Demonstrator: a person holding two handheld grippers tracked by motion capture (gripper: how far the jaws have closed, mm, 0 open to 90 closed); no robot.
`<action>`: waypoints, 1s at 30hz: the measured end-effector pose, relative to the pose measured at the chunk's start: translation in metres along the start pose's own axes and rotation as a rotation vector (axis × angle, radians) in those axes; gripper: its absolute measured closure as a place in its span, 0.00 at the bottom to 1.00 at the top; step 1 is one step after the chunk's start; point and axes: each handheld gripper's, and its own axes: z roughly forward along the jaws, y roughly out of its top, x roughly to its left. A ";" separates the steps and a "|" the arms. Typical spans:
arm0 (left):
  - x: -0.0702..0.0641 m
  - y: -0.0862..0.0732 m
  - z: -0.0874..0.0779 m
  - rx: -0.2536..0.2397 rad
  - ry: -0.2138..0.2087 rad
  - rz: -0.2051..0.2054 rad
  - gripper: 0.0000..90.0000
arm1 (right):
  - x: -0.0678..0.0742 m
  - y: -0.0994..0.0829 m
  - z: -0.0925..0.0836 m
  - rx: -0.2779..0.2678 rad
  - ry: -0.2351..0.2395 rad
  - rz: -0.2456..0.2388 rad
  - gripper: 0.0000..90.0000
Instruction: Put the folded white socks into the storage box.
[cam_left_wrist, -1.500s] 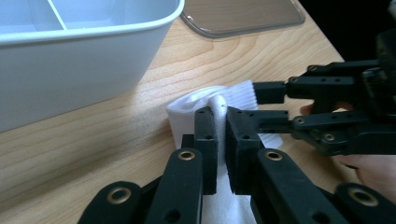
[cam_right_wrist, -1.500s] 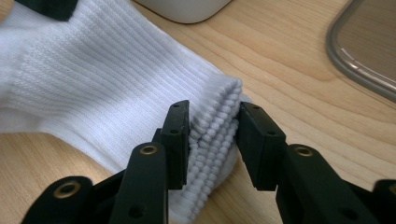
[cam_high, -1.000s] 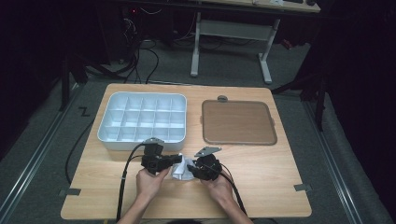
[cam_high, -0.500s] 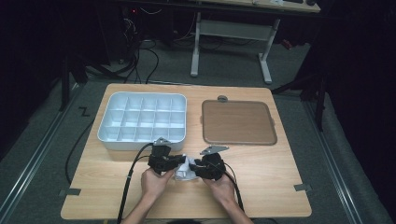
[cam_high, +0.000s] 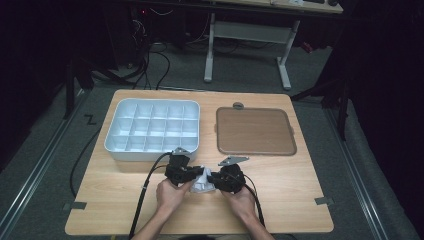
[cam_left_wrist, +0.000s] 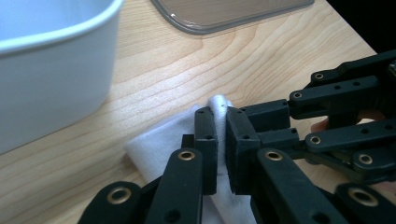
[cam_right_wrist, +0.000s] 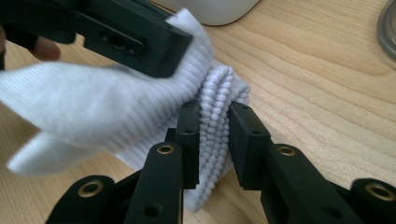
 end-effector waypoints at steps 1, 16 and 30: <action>0.000 -0.001 0.001 -0.004 0.001 0.005 0.94 | 0.000 0.000 0.000 -0.001 0.000 0.000 0.84; 0.002 -0.006 0.007 -0.002 -0.002 0.052 0.93 | 0.000 0.001 0.000 0.015 -0.003 -0.008 0.82; 0.002 -0.006 0.001 -0.016 -0.038 0.082 0.72 | -0.001 0.002 -0.001 0.030 -0.001 -0.009 0.76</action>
